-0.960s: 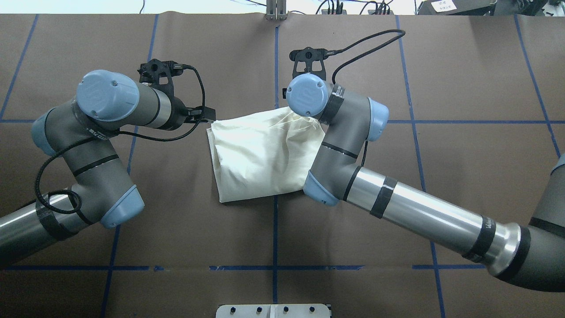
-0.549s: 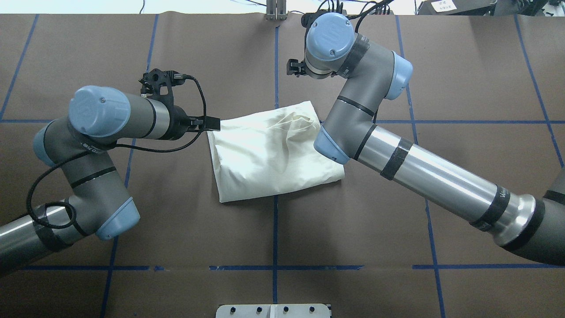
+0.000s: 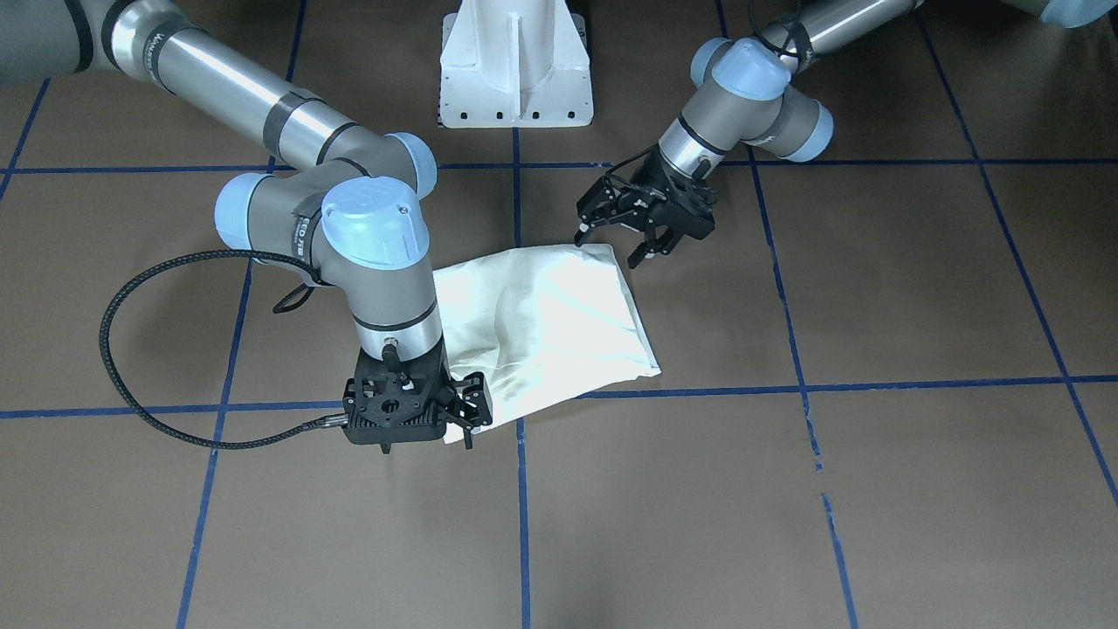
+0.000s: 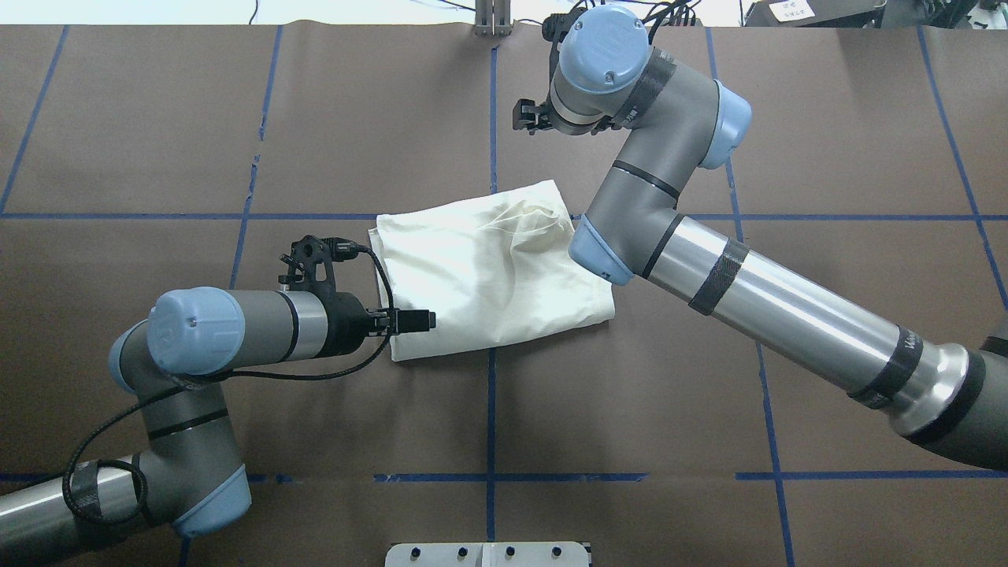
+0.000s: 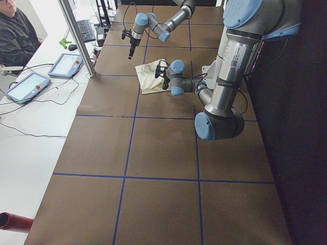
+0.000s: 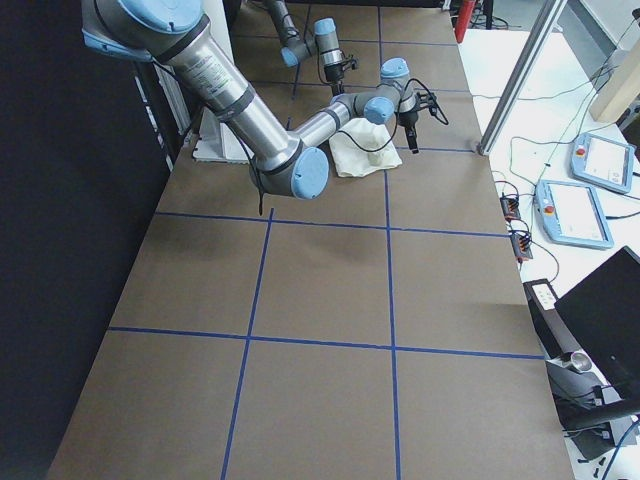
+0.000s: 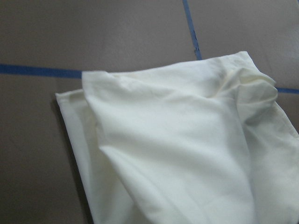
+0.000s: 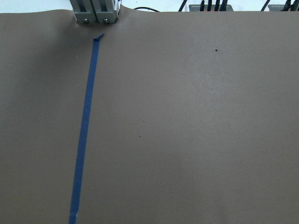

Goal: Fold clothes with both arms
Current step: 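Raise the right gripper off the shirt while the left gripper reaches its near corner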

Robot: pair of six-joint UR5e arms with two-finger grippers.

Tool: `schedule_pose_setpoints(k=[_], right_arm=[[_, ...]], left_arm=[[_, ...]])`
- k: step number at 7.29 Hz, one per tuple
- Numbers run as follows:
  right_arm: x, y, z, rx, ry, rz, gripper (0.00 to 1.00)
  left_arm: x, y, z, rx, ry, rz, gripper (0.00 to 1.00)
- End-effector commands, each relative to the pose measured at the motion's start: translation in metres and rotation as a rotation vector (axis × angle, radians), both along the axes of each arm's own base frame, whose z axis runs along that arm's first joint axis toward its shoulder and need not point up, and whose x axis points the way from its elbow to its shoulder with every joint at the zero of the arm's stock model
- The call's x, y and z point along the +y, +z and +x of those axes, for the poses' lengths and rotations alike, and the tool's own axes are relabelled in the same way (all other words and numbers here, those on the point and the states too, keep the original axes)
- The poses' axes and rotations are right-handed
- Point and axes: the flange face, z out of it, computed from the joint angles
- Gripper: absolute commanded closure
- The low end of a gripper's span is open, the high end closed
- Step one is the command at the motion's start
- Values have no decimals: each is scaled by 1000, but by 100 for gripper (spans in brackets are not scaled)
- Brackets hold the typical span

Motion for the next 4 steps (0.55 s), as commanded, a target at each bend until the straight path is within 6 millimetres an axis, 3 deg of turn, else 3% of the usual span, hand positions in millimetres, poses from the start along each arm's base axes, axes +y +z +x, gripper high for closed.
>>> schedule_pose_setpoints(k=[1, 4], right_arm=[[0, 0, 1, -2, 0, 1, 0], [1, 1, 1, -2, 0, 1, 0]], left_arm=[[18, -4, 15, 16, 2, 3, 0], [16, -3, 20, 10, -4, -3, 0]])
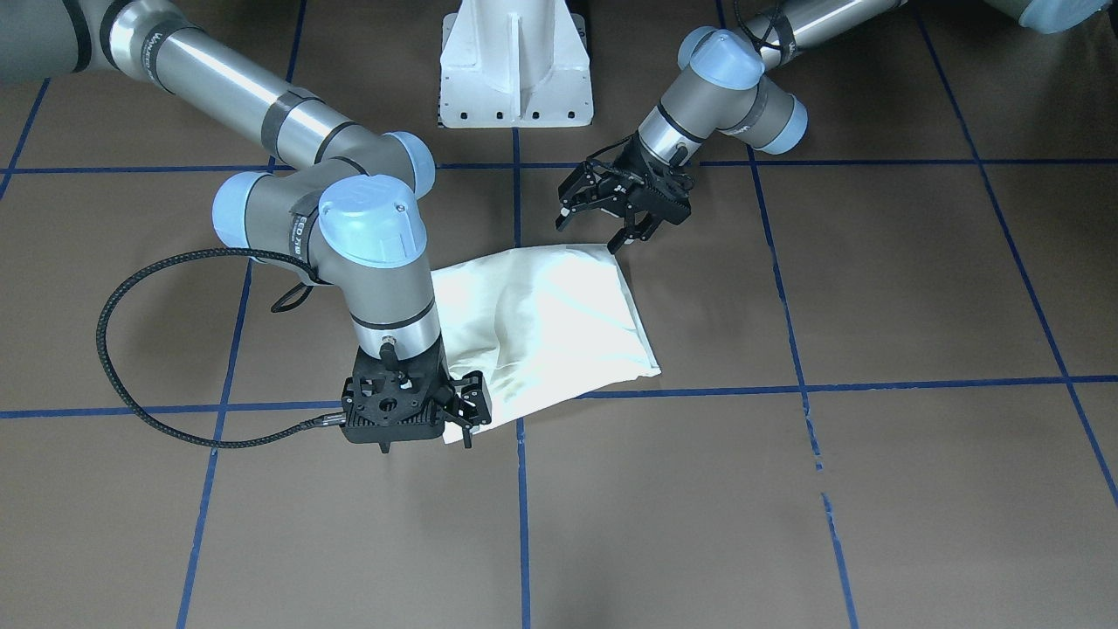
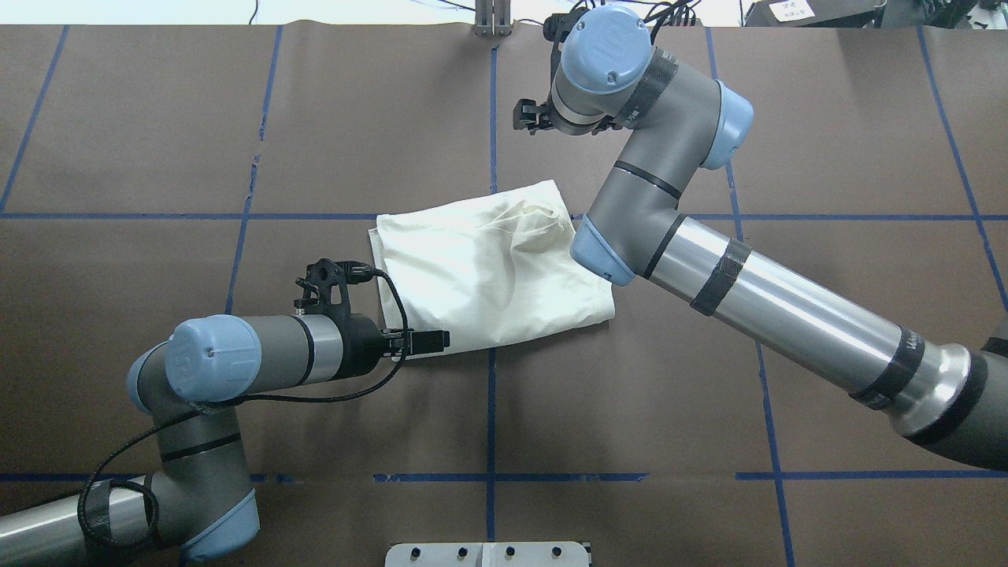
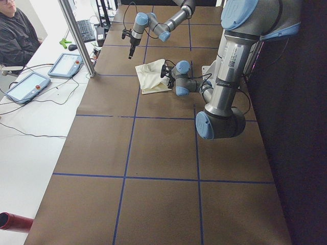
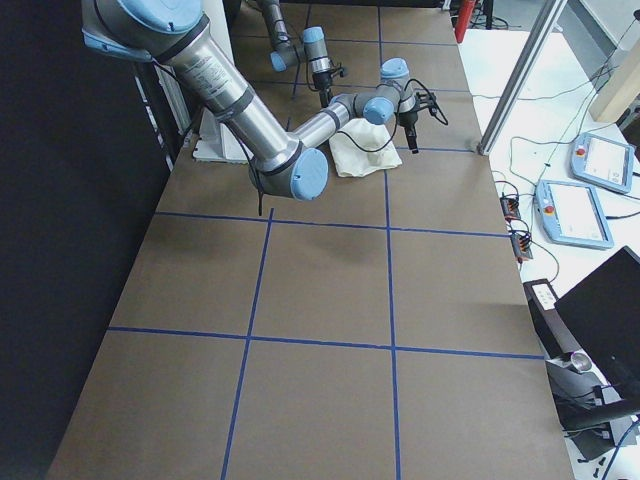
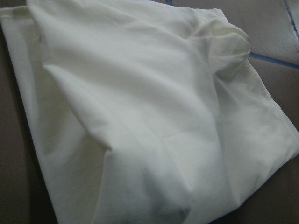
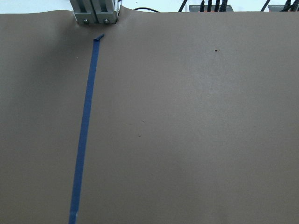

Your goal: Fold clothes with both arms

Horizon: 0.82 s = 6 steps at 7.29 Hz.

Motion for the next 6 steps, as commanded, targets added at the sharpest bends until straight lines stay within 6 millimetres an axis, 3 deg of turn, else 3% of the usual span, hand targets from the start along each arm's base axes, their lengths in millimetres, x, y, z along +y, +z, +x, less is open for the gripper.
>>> schedule_pose_setpoints(k=[1, 6], right_arm=[[0, 0, 0, -1, 0, 1, 0], [3, -1, 3, -5, 0, 5, 0]], left_arm=[[-4, 1, 4, 1, -25, -22, 0], [-19, 0, 0, 3, -82, -58, 0]])
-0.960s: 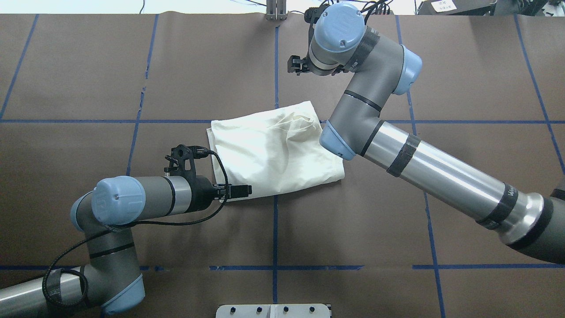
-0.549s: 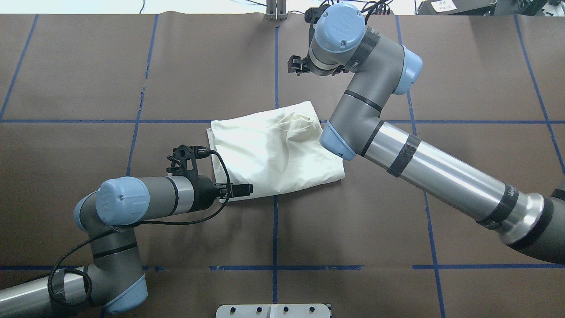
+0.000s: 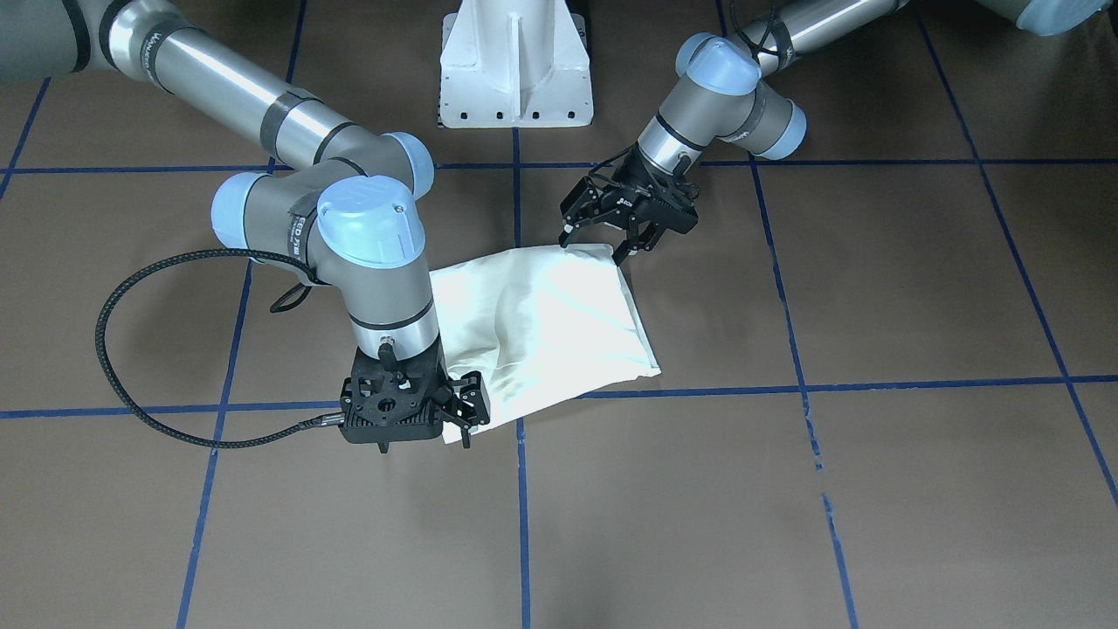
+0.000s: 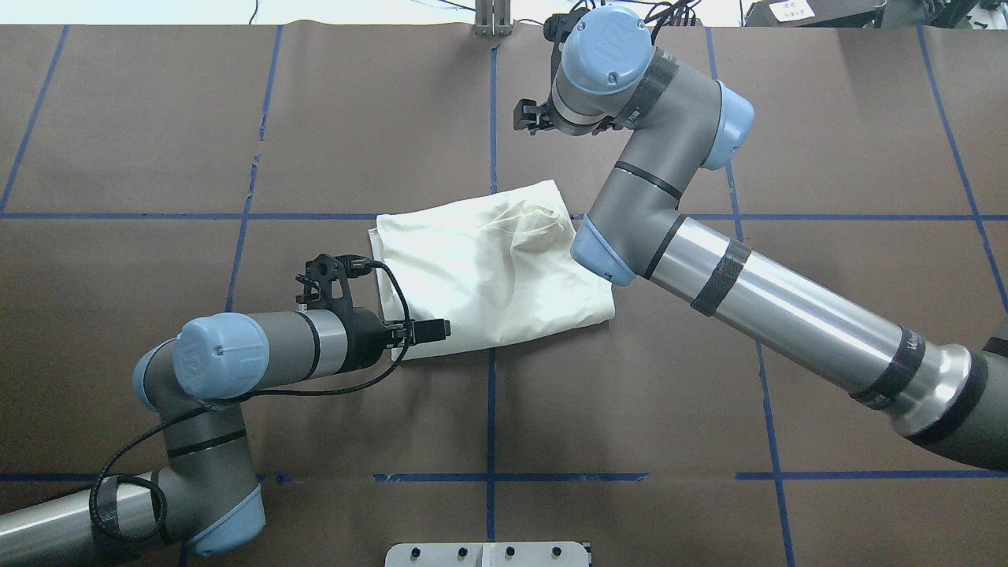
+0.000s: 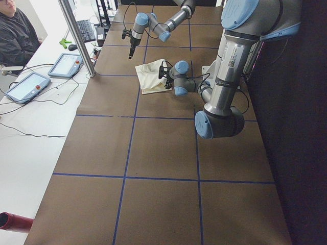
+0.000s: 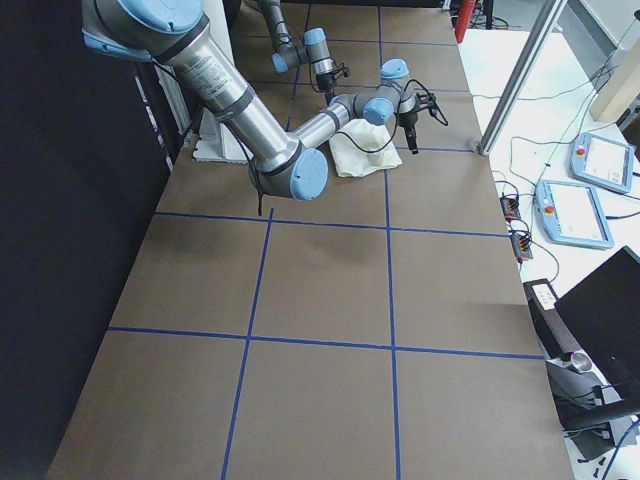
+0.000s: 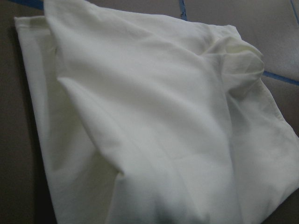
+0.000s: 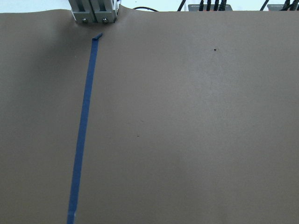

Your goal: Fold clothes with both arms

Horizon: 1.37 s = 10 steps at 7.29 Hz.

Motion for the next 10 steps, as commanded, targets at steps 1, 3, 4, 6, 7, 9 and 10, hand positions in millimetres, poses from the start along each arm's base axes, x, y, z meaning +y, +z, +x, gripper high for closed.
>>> schedule_pose_setpoints(k=[1, 3, 4, 6, 7, 9, 10], right_arm=[[2, 1, 3, -2, 0, 2, 0], [3, 5, 3, 0, 0, 0, 0], [3, 6, 4, 1, 0, -1, 0], [5, 8, 5, 2, -1, 0, 0], [7, 11, 8, 1, -1, 1, 0], [7, 13, 9, 2, 1, 0, 0], [7, 13, 9, 1, -1, -1, 0]], left_arm=[[-5, -3, 8, 5, -7, -13, 0], [-5, -2, 19, 16, -7, -50, 0], [-3, -8, 17, 31, 0, -46, 0], [6, -24, 9, 64, 12, -34, 0], [13, -22, 12, 66, 39, -37, 0], [31, -15, 8, 126, 121, -19, 0], [37, -11, 3, 135, 156, -15, 0]])
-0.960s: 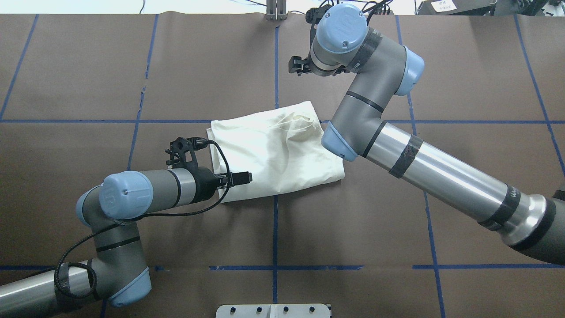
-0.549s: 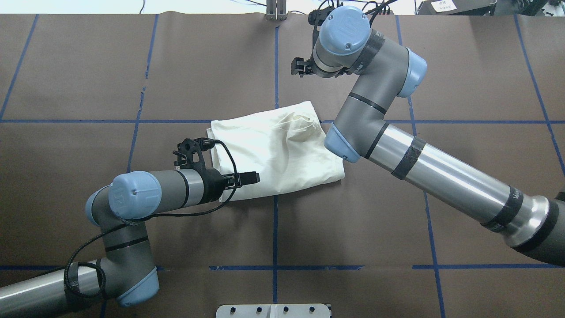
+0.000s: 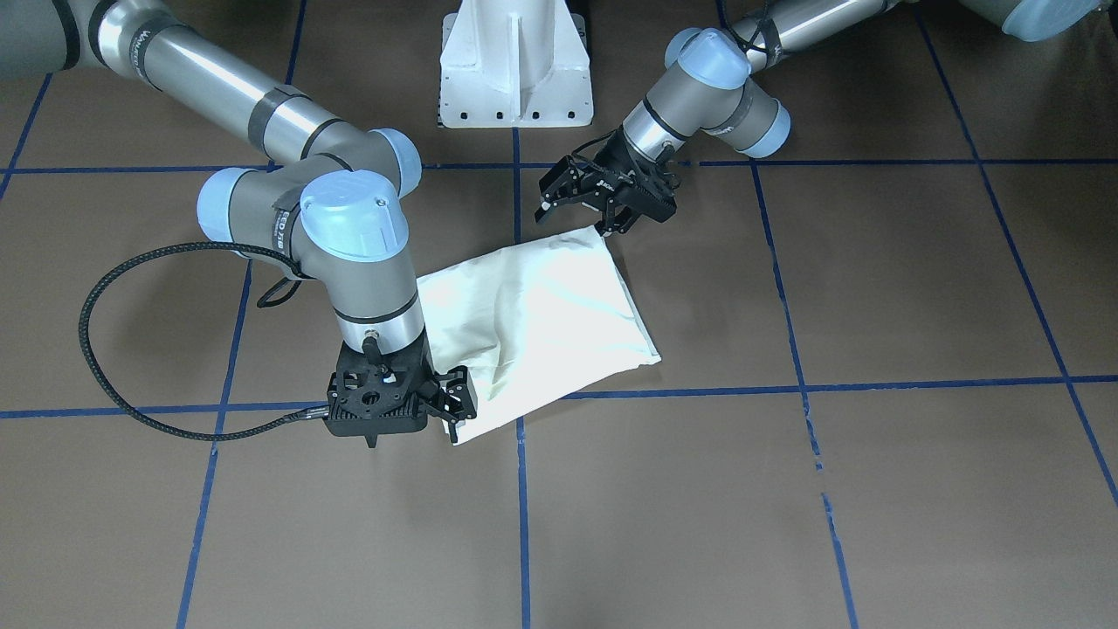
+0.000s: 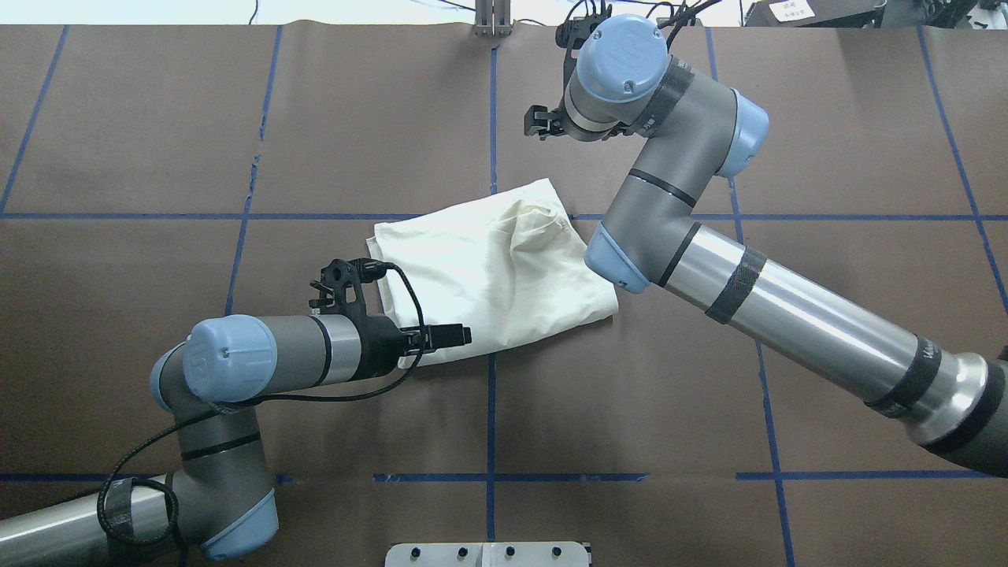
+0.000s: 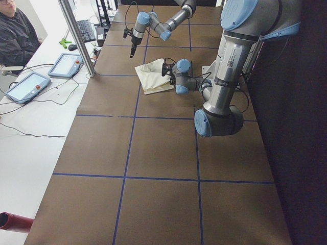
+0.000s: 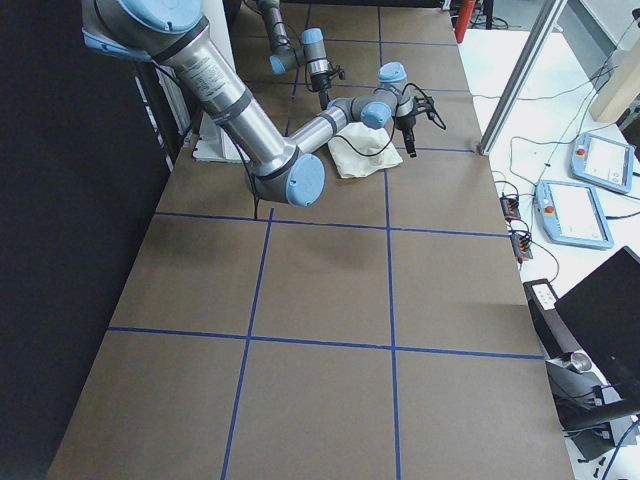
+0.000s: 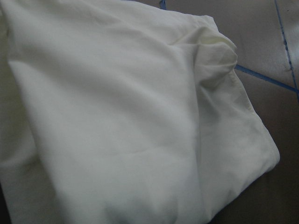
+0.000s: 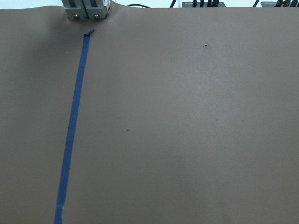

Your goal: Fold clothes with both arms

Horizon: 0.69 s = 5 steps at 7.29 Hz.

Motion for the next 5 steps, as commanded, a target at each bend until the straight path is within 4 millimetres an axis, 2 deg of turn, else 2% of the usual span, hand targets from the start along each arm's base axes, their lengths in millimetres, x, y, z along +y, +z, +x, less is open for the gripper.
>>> schedule_pose_setpoints(k=[1, 2, 3, 4, 5], right_arm=[[0, 0, 0, -1, 0, -1, 0], [0, 0, 0, -1, 0, -1, 0], [0, -1, 0, -3, -3, -1, 0], [0, 0, 1, -5, -6, -5, 0], [-1, 0, 2, -5, -4, -5, 0]], left_arm=[[21, 8, -20, 26, 103, 10, 0], [29, -4, -40, 57, 118, 16, 0], [26, -19, -53, 89, 101, 22, 0], [13, -22, -60, 108, 67, -48, 0], [6, -26, -53, 130, -14, -125, 0]])
